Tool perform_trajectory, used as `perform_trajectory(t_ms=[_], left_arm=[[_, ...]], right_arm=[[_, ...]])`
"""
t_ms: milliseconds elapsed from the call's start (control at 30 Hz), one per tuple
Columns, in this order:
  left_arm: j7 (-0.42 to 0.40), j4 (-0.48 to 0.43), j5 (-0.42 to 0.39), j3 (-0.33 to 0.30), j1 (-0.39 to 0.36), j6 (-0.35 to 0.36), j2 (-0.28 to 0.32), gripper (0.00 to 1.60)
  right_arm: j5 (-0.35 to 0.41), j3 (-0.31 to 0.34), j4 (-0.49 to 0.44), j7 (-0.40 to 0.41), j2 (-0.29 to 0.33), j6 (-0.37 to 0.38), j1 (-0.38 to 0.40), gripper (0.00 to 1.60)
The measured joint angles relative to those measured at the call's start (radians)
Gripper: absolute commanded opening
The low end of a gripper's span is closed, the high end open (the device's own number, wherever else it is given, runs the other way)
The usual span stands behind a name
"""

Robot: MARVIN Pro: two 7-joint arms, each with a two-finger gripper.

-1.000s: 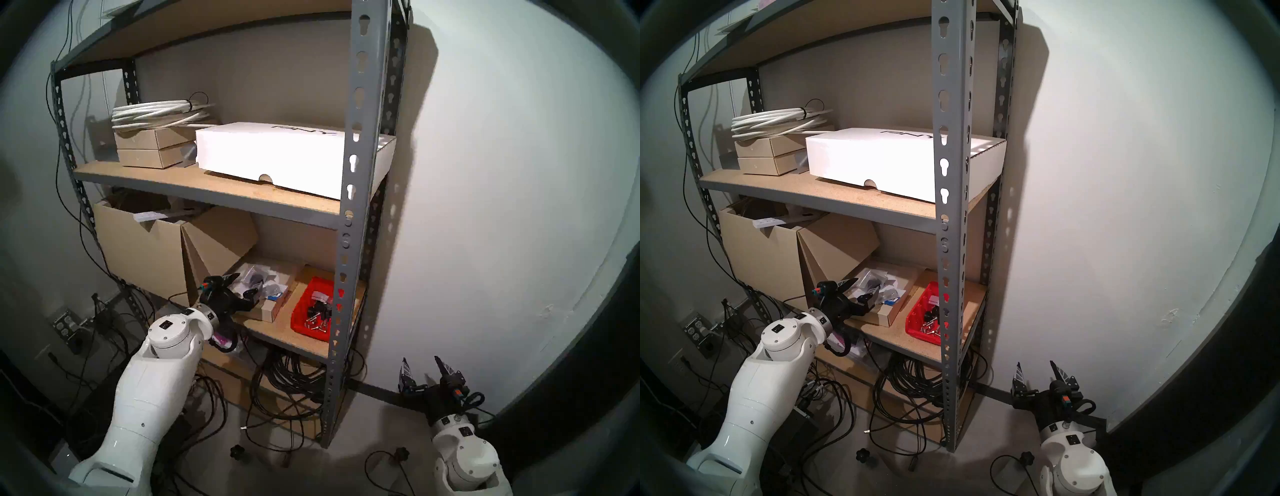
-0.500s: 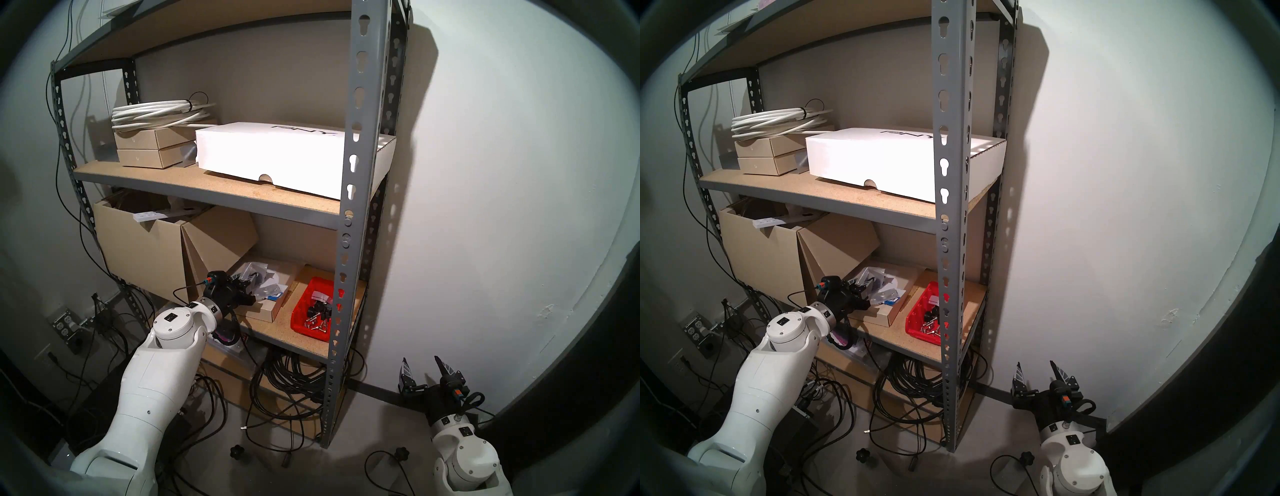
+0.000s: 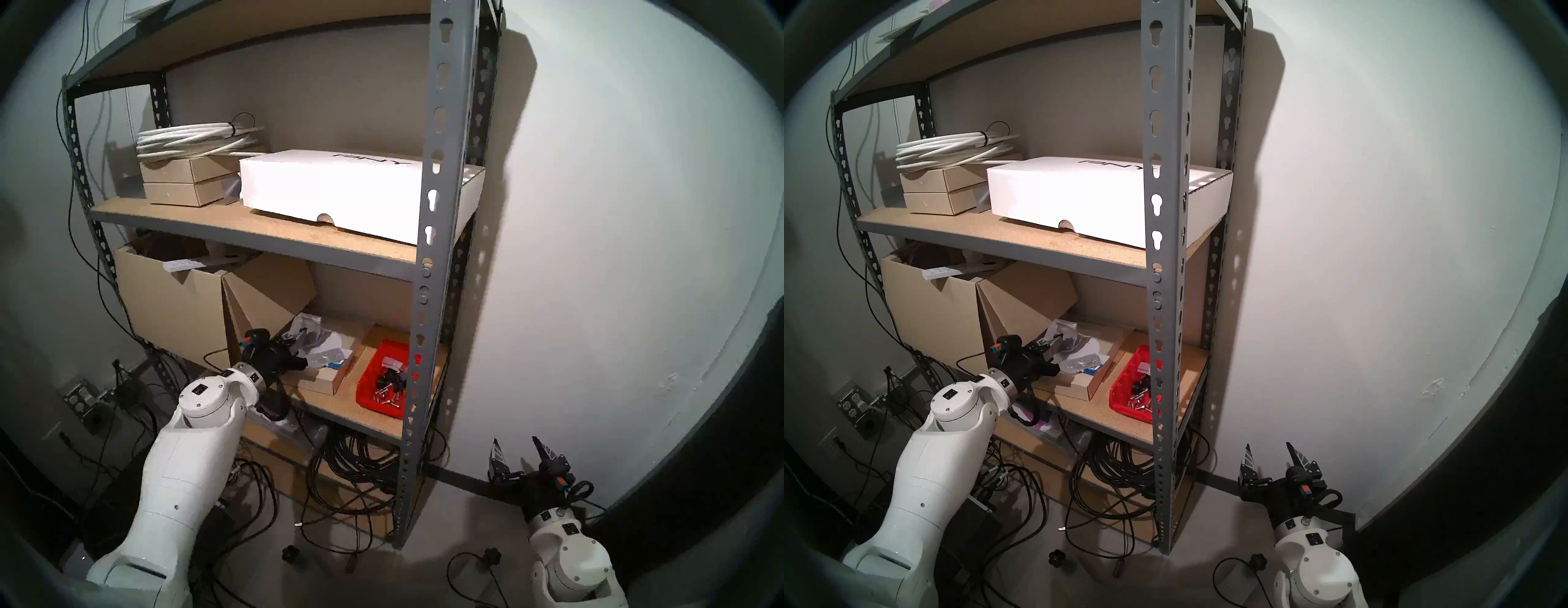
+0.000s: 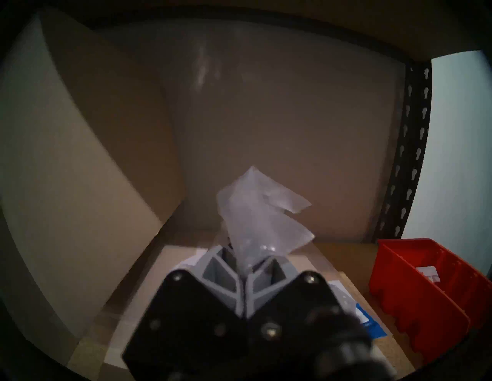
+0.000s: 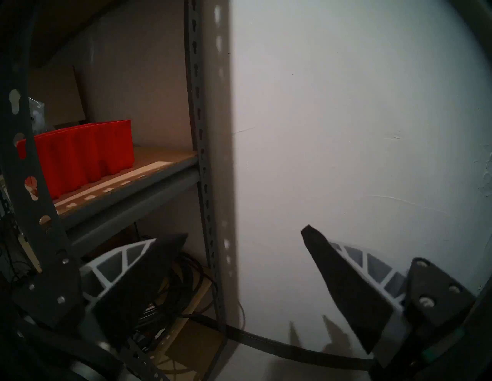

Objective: Organize the rack shelf by putting things into a case

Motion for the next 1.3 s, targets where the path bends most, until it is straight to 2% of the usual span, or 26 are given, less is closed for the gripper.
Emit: perform_trajectory(t_ms=[367,733,1067,1300], left_arm=[[-0.046,-0.111,-0.061,-0.037,0.048,0.014,-0.006,0.0],[-0.099,-0.253,-0.122,-0.051,0.119,0.069,-0.02,0.0],[-0.105,-0.379,-0.128,-0.006,0.206,0.138,-0.037,0.0],[-0.062,-0.45,-0.101,0.039,0.259,0.177,-0.051,0.0]], right_arm=[[0.0,0.0,0.0,0.0,0.0,0.0,0.0,1.6],[0.0,0.0,0.0,0.0,0.0,0.0,0.0,1.6],[0.0,0.0,0.0,0.0,0.0,0.0,0.0,1.6],[0.0,0.0,0.0,0.0,0.0,0.0,0.0,1.6]])
